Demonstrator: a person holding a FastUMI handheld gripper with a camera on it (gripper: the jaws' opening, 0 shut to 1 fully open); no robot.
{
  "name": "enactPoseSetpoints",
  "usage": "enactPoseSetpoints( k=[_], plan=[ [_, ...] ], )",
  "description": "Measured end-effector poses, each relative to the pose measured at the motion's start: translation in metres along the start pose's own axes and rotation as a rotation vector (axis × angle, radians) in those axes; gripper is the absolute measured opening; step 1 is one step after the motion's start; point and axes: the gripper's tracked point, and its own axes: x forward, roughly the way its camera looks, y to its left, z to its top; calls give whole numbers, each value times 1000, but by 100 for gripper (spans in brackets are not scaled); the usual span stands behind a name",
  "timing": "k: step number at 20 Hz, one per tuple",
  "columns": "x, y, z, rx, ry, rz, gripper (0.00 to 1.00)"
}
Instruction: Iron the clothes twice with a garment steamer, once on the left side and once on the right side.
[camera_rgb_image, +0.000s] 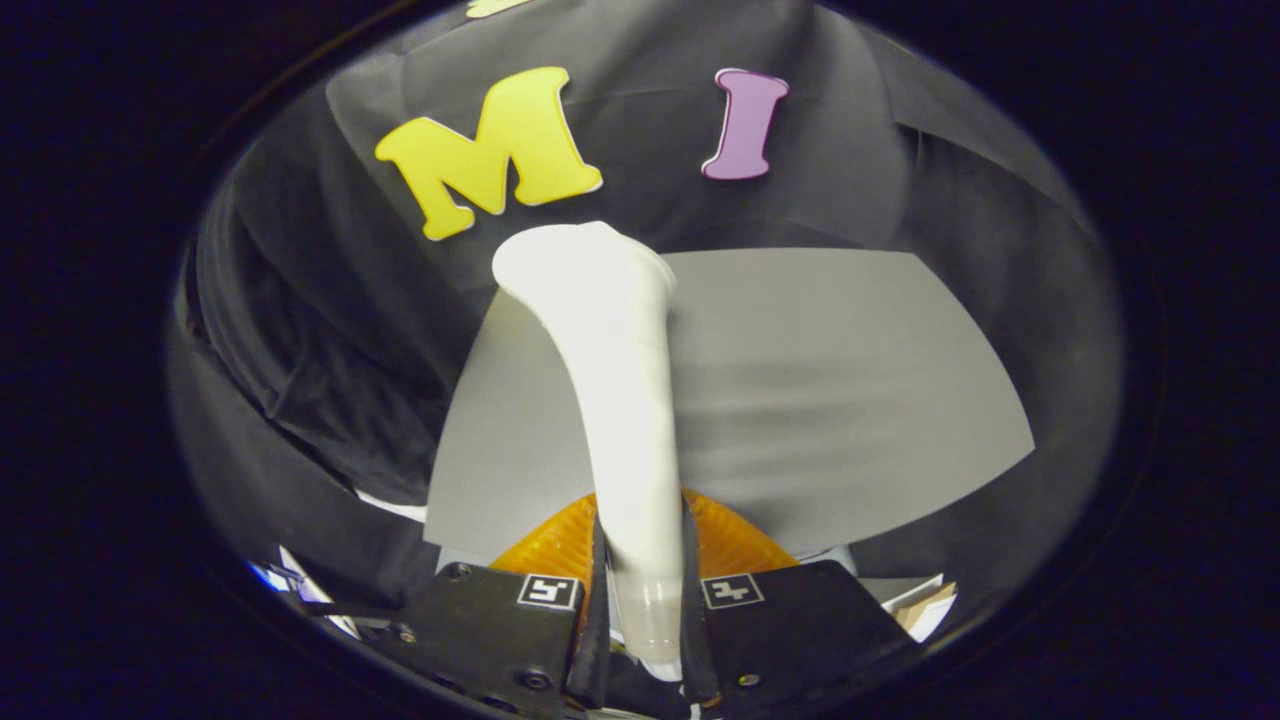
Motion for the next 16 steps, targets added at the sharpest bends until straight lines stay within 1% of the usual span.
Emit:
enactPoseSetpoints(
  k=[3, 8, 11, 16],
  plan=[
    [-33, 11, -3, 19, -72, 12, 31],
    [-75, 32, -6, 39, -170, 16, 31],
    [-97, 50, -11, 40, -229, -2, 31],
    [-132, 101, -11, 27, -359, 9, 31]
  ],
)
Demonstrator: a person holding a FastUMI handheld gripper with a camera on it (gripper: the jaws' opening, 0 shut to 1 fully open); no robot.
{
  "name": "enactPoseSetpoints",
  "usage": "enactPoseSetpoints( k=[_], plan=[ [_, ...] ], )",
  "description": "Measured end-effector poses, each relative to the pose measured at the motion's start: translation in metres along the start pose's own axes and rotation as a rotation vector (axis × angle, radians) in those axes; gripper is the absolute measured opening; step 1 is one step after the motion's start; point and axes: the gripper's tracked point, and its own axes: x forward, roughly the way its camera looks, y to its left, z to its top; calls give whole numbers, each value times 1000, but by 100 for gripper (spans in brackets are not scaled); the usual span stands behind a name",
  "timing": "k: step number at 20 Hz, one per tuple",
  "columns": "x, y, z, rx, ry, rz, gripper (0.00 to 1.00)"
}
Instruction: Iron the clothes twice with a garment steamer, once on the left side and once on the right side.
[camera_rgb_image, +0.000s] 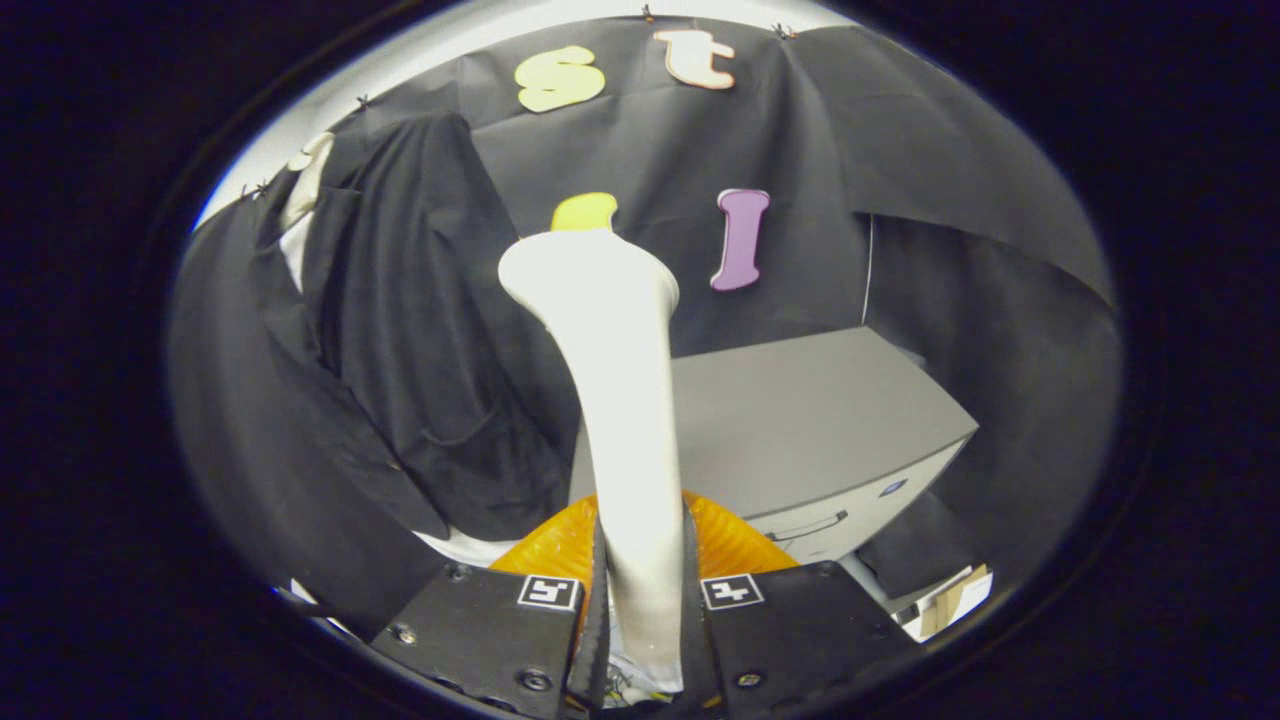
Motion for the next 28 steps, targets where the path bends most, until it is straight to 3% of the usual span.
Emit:
enactPoseSetpoints(
  k=[8, 16, 24, 28],
  plan=[
    [-24, 94, 22, -49, -190, 33, 31],
    [17, 157, 48, -112, -308, -25, 31],
    [54, 157, -7, -187, -255, -87, 31],
    [74, 137, -61, -177, -207, -103, 31]
  ],
)
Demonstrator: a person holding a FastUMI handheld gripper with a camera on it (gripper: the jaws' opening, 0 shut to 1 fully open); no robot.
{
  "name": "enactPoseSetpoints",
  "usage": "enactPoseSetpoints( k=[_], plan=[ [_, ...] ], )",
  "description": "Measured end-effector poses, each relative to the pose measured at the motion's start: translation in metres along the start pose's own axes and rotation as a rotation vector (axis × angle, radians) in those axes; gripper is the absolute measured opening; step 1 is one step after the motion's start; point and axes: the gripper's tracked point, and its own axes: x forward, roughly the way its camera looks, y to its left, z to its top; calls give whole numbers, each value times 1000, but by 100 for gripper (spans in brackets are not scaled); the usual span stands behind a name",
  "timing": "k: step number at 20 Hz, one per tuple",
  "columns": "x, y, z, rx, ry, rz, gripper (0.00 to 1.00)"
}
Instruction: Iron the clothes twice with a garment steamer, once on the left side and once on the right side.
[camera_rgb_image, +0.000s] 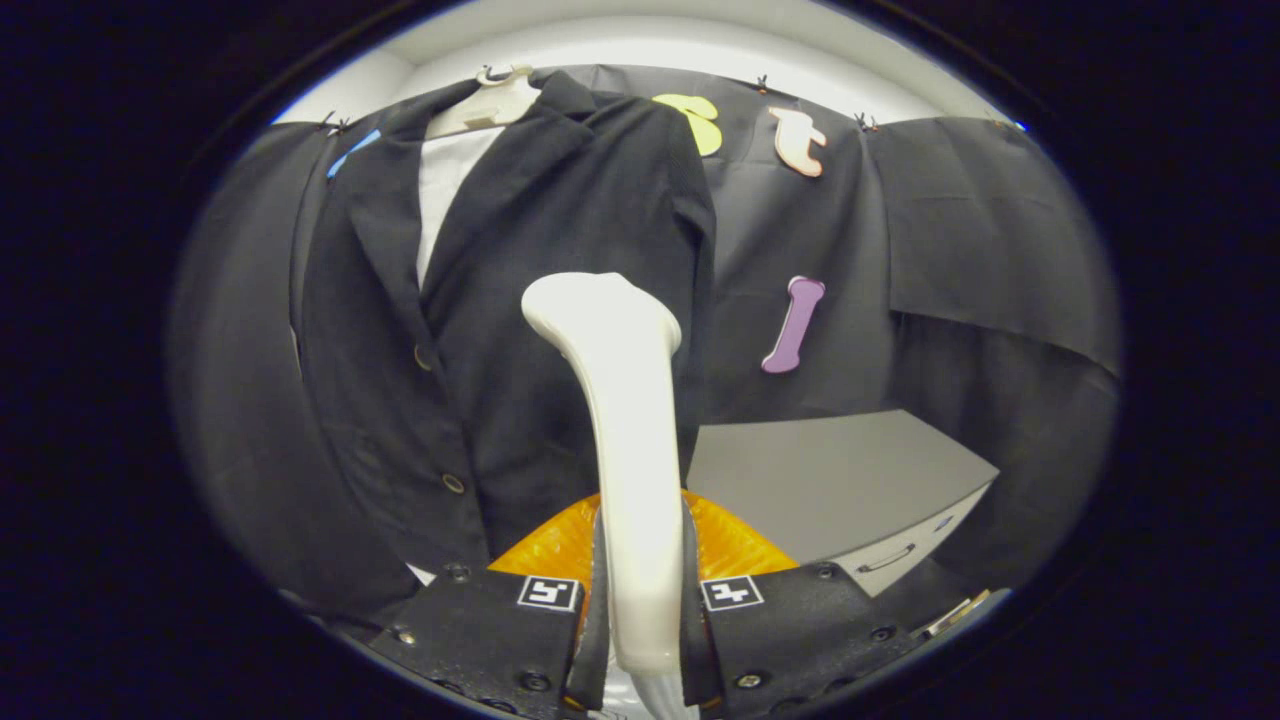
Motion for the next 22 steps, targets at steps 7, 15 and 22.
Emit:
enactPoseSetpoints(
  k=[7, 15, 22],
  plan=[
    [9, -1, -70, -51, 56, 19, 31],
    [13, 1, -150, -128, 142, 52, 31],
    [11, 10, -218, -171, 260, 84, 31]
  ],
)
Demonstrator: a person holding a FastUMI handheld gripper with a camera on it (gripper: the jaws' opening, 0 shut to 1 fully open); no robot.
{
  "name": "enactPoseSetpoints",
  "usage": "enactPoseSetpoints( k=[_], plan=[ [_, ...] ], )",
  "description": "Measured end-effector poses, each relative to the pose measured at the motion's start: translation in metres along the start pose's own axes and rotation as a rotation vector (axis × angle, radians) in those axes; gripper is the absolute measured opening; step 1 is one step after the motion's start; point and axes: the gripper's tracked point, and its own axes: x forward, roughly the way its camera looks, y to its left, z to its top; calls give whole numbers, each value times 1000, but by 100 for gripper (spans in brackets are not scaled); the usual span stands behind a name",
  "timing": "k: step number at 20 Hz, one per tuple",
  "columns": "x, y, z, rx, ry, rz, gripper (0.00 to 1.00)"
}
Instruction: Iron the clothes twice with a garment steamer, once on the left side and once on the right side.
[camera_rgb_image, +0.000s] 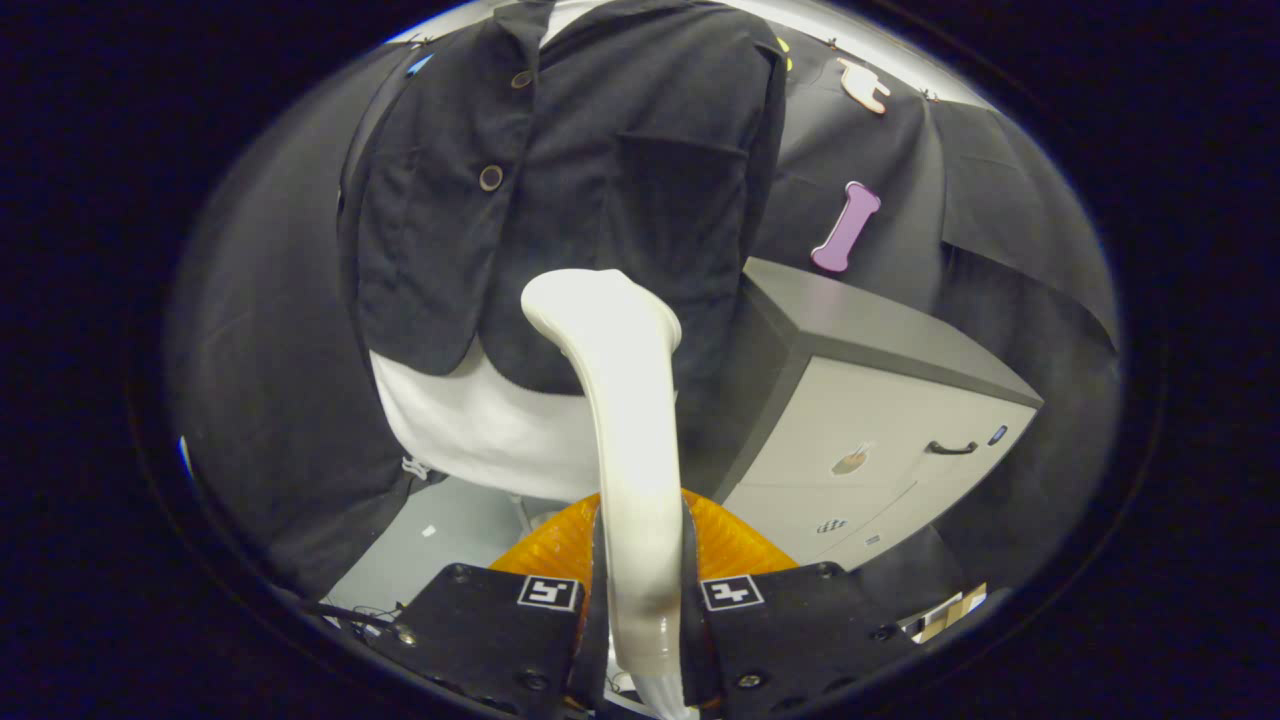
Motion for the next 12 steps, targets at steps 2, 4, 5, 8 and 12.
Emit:
enactPoseSetpoints(
  k=[2, 4, 5, 8, 12],
  plan=[
    [5, 3, -9, -7, 19, 6, 31],
    [7, 7, -17, -20, 33, 10, 31],
    [9, 9, -22, -20, 43, 15, 31],
    [10, 12, -31, -31, 63, 12, 31],
    [14, 12, -41, -23, 90, 13, 31]
  ],
)
